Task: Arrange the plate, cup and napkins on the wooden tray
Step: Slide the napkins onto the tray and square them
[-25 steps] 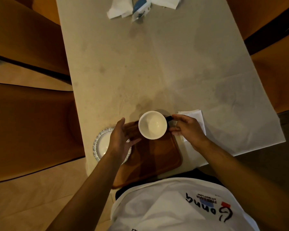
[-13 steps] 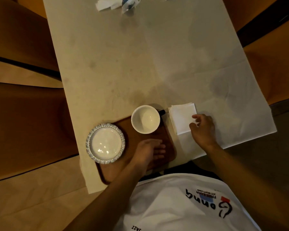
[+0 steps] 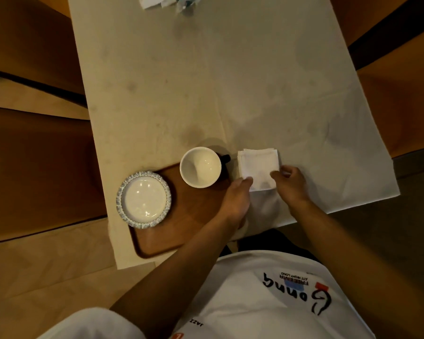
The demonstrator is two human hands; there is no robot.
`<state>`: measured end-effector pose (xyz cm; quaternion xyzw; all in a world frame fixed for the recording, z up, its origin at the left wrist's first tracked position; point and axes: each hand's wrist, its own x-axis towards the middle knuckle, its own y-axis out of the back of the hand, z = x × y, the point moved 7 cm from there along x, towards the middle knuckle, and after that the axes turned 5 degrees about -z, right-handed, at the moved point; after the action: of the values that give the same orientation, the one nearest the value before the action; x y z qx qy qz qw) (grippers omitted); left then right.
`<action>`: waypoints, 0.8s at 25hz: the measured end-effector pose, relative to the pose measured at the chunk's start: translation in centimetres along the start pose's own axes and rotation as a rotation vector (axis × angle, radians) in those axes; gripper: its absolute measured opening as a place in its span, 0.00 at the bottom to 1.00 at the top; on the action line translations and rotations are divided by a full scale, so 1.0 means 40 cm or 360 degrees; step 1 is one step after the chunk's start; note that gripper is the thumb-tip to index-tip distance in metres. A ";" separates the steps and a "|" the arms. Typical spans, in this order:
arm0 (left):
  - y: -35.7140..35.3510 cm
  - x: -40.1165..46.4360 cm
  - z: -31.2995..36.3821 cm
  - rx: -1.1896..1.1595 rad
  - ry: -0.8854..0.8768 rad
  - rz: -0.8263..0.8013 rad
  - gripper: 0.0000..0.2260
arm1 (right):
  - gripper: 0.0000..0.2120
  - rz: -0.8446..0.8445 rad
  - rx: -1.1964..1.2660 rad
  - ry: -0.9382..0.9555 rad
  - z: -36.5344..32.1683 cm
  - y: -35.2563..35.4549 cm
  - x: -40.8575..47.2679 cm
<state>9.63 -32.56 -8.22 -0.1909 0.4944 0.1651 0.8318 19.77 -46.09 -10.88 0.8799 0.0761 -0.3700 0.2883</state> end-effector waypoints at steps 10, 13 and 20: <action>0.048 -0.019 -0.055 -0.0111 0.0048 0.0066 0.14 | 0.11 -0.0417 0.0581 -0.0182 0.041 -0.006 -0.032; 0.097 -0.048 -0.074 -0.0241 0.0029 0.0003 0.10 | 0.12 -0.0494 0.0673 -0.0187 0.040 -0.033 -0.081; 0.295 -0.101 -0.144 -0.0395 -0.0019 0.0075 0.13 | 0.17 -0.0953 0.0512 -0.0086 0.065 -0.212 -0.219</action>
<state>-2.05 -25.36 -8.98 -0.2797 0.4695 0.2457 0.8006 9.00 -39.90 -10.08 0.8426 0.2641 -0.4686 0.0263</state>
